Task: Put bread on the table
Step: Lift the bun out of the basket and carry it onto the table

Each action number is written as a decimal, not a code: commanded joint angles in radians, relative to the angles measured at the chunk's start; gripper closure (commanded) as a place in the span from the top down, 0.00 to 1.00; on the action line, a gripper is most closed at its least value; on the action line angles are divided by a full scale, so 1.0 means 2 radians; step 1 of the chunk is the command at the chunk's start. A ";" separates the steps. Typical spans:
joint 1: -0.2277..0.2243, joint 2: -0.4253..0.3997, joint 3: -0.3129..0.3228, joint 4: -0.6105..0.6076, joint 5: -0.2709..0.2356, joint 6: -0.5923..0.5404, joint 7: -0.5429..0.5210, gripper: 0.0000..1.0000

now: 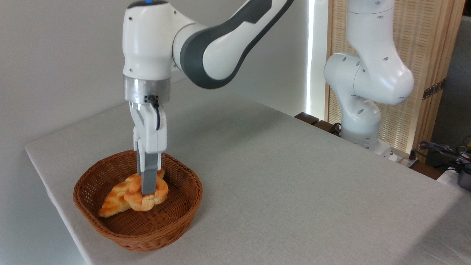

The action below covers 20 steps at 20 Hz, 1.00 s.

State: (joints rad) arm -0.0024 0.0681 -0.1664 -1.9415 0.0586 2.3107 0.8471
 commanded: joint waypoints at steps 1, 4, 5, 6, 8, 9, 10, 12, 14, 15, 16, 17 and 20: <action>0.004 -0.021 0.005 0.020 -0.022 -0.058 -0.006 0.26; 0.003 -0.056 0.016 0.015 -0.022 -0.162 0.002 0.27; 0.003 -0.069 0.020 0.011 -0.022 -0.188 0.008 0.27; 0.003 -0.085 0.024 -0.003 -0.022 -0.203 0.017 0.27; 0.001 -0.118 0.034 -0.041 -0.022 -0.207 0.030 0.28; 0.000 -0.134 0.036 -0.064 -0.022 -0.207 0.038 0.28; 0.000 -0.145 0.037 -0.086 -0.022 -0.207 0.048 0.29; -0.006 -0.148 0.037 -0.111 -0.022 -0.207 0.055 0.37; -0.022 -0.147 0.037 -0.132 -0.015 -0.201 0.058 0.41; -0.022 -0.145 0.037 -0.143 -0.015 -0.194 0.059 0.47; -0.026 -0.144 0.037 -0.147 -0.014 -0.189 0.059 0.66; -0.027 -0.144 0.037 -0.148 -0.014 -0.187 0.059 0.82; -0.027 -0.144 0.037 -0.148 -0.014 -0.185 0.059 1.00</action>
State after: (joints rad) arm -0.0474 -0.2075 -0.1075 -2.2285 0.0321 1.9259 0.9420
